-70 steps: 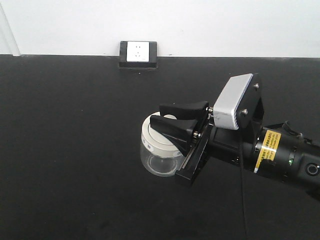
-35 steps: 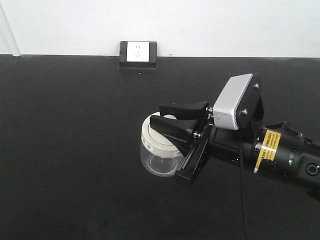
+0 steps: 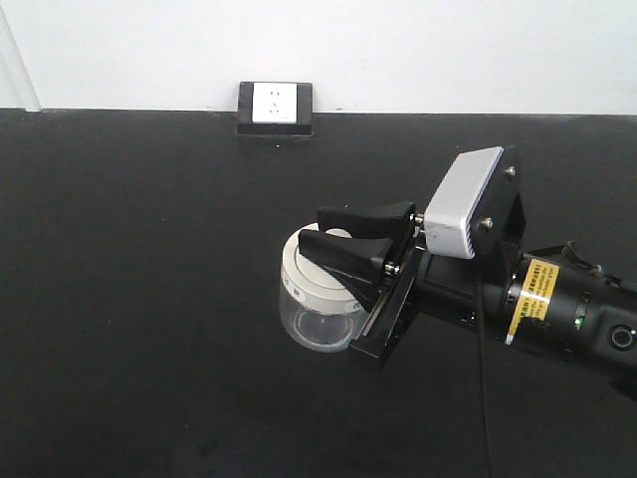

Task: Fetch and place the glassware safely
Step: 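Hold the jar in the right gripper above the black bench surface, then extend the right arm forward, carrying the jar farther over the bench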

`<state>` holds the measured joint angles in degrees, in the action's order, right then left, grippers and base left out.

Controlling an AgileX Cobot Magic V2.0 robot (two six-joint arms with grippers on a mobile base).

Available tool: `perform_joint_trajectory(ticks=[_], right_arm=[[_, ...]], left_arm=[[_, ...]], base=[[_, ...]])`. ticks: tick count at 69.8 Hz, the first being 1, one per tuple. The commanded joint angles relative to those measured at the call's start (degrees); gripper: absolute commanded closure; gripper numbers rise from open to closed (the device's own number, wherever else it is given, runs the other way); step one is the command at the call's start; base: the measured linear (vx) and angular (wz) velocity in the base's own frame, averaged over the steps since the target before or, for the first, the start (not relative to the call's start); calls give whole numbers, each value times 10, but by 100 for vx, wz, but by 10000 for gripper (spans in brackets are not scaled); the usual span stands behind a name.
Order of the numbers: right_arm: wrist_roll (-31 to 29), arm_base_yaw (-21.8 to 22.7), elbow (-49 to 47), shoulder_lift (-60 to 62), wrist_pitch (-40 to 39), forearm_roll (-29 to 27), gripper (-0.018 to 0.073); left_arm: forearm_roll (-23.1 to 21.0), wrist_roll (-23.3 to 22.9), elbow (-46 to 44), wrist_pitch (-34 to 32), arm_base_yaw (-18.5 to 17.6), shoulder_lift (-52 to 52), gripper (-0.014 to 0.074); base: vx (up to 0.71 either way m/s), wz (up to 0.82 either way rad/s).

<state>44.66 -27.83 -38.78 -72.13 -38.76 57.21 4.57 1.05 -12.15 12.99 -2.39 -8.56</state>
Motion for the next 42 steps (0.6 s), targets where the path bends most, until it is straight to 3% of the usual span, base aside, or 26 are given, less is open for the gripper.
perform_joint_trajectory(ticks=[1,17,28,42], right_arm=[[-2,1,-18,14,-50,-27,563],[-1,2,-18,14,-39,-38,561],[-7,6,-21,6,-12,-88,560],[-13,66,-48,-41,-17,-61,560]], left_arm=[[-2,-2,-17,-40,-2,-8,603],[-2,-2,-17,-40,-2,-8,603],[-2,-2,-17,-40,-2,-8,603],[-2,-2,-17,-40,-2,-8,603]], base=[[0,0],[0,0],[0,0],[0,0]])
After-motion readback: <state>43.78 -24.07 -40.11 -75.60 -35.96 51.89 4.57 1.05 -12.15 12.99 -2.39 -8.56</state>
